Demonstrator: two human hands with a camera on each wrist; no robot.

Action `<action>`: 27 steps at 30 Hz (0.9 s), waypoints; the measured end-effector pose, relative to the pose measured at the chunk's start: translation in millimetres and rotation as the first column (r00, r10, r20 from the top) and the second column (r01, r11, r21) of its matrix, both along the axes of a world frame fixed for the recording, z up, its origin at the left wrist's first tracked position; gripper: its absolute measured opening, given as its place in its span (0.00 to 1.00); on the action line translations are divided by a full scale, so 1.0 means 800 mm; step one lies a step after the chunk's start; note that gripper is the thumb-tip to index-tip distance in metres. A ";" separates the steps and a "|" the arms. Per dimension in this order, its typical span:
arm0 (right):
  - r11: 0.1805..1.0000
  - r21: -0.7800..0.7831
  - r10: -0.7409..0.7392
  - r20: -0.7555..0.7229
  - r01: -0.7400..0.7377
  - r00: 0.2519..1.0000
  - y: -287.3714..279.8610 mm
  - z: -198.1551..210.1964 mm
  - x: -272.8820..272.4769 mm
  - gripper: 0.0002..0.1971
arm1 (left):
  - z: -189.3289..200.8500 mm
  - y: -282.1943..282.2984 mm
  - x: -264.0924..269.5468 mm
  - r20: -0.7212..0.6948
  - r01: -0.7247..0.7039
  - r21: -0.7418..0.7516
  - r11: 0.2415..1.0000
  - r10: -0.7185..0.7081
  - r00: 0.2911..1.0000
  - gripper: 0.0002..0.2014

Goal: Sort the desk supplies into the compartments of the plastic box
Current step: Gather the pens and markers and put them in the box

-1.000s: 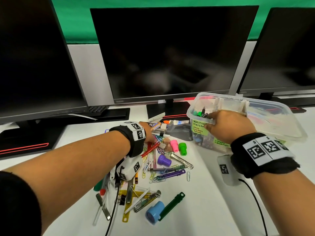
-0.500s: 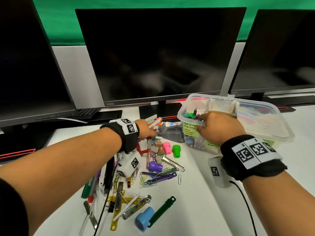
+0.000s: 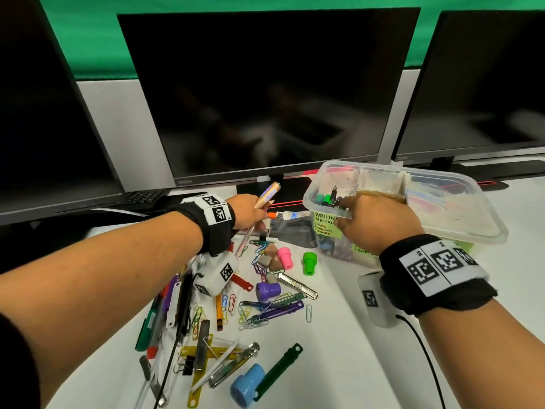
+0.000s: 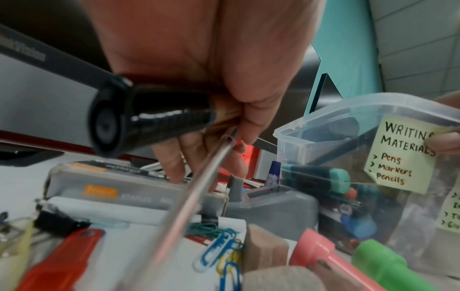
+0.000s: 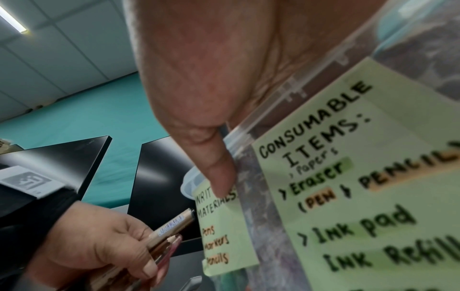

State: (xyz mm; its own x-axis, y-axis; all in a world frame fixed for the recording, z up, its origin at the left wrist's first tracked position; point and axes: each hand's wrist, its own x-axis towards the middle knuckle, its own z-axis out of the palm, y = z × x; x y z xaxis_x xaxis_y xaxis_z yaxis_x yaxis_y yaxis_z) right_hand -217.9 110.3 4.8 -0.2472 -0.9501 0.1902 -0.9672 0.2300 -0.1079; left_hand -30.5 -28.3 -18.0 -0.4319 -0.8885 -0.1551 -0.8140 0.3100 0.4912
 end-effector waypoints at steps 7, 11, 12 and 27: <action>1.000 -0.007 -0.004 -0.018 0.003 1.000 0.000 0.000 0.001 0.18 | 0.001 0.006 -0.001 0.031 0.061 -0.080 0.995 -0.058 0.998 0.08; 1.000 0.000 -0.004 -0.021 0.004 1.000 0.000 0.000 0.001 0.18 | -0.009 0.009 -0.001 0.388 0.267 -0.201 0.943 -0.173 0.905 0.15; 1.000 0.001 -0.005 -0.021 0.005 1.000 0.000 0.000 0.001 0.18 | -0.012 0.009 -0.001 0.439 0.298 -0.199 0.934 -0.187 0.879 0.14; 1.000 0.010 -0.028 -0.008 0.028 1.000 -0.002 0.001 0.001 0.18 | -0.028 0.005 -0.014 0.772 0.376 -0.177 0.910 -0.108 0.626 0.19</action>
State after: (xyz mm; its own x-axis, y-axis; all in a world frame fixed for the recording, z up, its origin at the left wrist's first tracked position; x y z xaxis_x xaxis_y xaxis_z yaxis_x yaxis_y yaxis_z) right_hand -217.1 108.5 5.4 -0.2726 -0.9447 0.1822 -0.9611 0.2584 -0.0978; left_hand -41.7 -24.1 -40.2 -0.4979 -0.8237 -0.2714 -0.7288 0.5670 -0.3839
